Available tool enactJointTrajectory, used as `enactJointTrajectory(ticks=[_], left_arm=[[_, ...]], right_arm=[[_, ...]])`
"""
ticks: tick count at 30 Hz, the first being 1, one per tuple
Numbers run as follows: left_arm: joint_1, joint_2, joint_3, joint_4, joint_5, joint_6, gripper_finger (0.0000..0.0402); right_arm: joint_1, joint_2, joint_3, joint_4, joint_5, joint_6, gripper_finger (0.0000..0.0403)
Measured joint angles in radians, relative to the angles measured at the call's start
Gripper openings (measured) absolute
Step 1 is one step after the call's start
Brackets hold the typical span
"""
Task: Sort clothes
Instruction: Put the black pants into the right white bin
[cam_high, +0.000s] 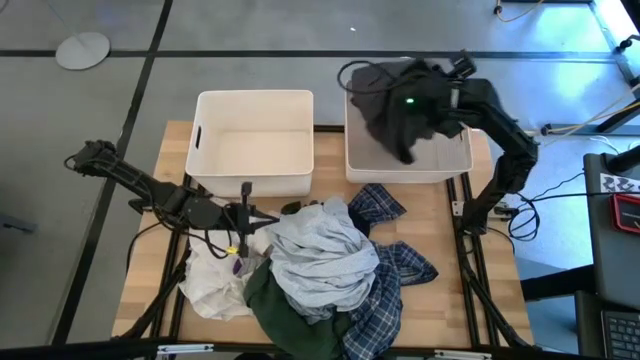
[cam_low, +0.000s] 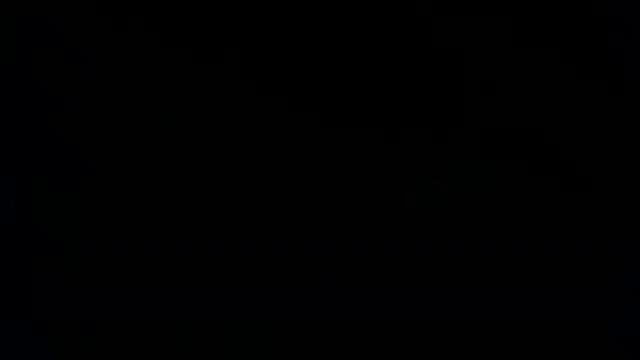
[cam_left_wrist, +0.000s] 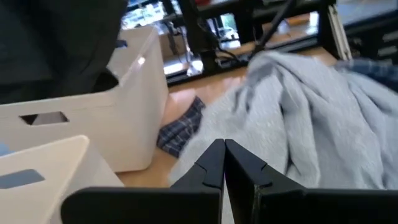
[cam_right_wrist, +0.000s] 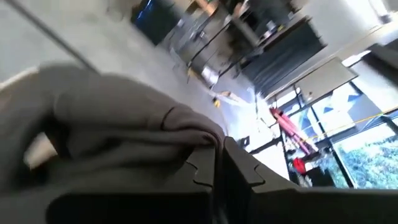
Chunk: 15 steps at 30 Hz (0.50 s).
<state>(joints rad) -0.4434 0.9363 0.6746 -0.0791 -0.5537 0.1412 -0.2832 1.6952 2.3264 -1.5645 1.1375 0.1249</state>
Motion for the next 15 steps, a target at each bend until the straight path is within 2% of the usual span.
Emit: enactJointTrajectory(ticks=[7, 15], left_arm=[[-0.003, 0.000, -0.013, -0.002, -0.001, -0.014, 0.0001], [-0.009, 0.000, -0.013, -0.018, 0.000, -0.047, 0.0001]], right_arm=[[-0.072, 0.004, -0.188, -0.004, -0.162, 0.058, 0.0017], [-0.187, 0.000, -0.447, 0.058, -0.181, 0.106, 0.0018]])
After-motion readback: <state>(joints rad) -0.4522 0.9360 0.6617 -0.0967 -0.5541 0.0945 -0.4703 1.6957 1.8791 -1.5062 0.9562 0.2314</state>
